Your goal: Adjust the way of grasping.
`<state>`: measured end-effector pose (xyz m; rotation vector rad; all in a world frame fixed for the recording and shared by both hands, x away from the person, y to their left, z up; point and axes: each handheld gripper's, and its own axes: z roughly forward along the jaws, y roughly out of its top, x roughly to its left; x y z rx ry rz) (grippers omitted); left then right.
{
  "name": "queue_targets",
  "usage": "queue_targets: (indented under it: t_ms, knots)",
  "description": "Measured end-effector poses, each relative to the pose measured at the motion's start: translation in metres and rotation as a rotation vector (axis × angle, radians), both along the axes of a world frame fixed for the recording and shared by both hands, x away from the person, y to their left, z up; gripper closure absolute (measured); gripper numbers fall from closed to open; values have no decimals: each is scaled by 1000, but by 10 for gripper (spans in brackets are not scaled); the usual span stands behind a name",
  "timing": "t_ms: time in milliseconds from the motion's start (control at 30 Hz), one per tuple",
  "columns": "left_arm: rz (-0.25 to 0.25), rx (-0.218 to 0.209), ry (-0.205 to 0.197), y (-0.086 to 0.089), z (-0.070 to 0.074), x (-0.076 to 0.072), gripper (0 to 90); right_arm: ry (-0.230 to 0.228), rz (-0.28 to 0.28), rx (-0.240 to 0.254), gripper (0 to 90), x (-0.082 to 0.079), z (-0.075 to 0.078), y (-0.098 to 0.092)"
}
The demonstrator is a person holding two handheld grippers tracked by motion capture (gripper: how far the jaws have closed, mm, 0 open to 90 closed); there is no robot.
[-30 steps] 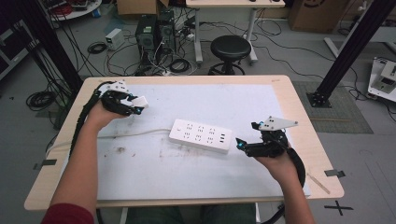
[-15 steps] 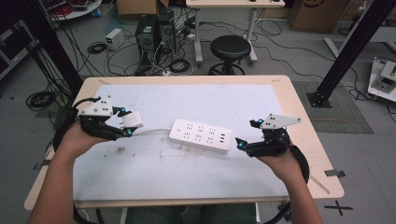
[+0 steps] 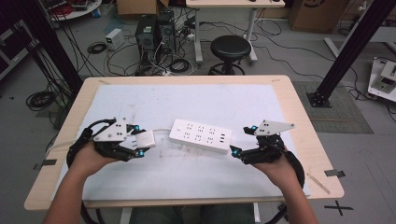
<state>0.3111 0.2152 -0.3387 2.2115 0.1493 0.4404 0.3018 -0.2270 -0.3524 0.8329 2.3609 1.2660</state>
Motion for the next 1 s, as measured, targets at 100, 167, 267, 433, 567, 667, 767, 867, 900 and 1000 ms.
queue_targets:
  t_ms: [100, 167, 267, 433, 567, 667, 767, 867, 900, 1000]
  knots:
    - [-39, 7, -35, -18, -2, -6, 424, 8, 12, 6, 172, -3, 0, 5]
    - [-58, 7, -55, -30, -6, -10, 425, 32, 28, 24, 172, -5, -2, 10]
    - [-82, 8, -78, -46, -14, -14, 425, 68, 40, 44, 172, -7, -7, 21]
    - [-120, 3, -118, -70, -29, -22, 425, 128, 74, 94, 172, -10, -18, 40]
    - [-139, 10, -168, -85, -37, -29, 425, 191, 116, 149, 172, -11, -28, 54]
    - [-147, -2, -200, -94, -42, -36, 425, 265, 158, 217, 172, -11, -37, 62]
    - [-168, -9, -230, -99, -44, -41, 425, 301, 187, 270, 172, -11, -43, 67]
    - [-170, -5, -262, -103, -47, -45, 425, 345, 210, 344, 172, -9, -48, 71]
    - [-173, -4, -273, -104, -48, -46, 425, 360, 217, 363, 172, -9, -50, 72]
    - [-182, -3, -286, -108, -49, -48, 425, 399, 236, 419, 173, -8, -55, 76]
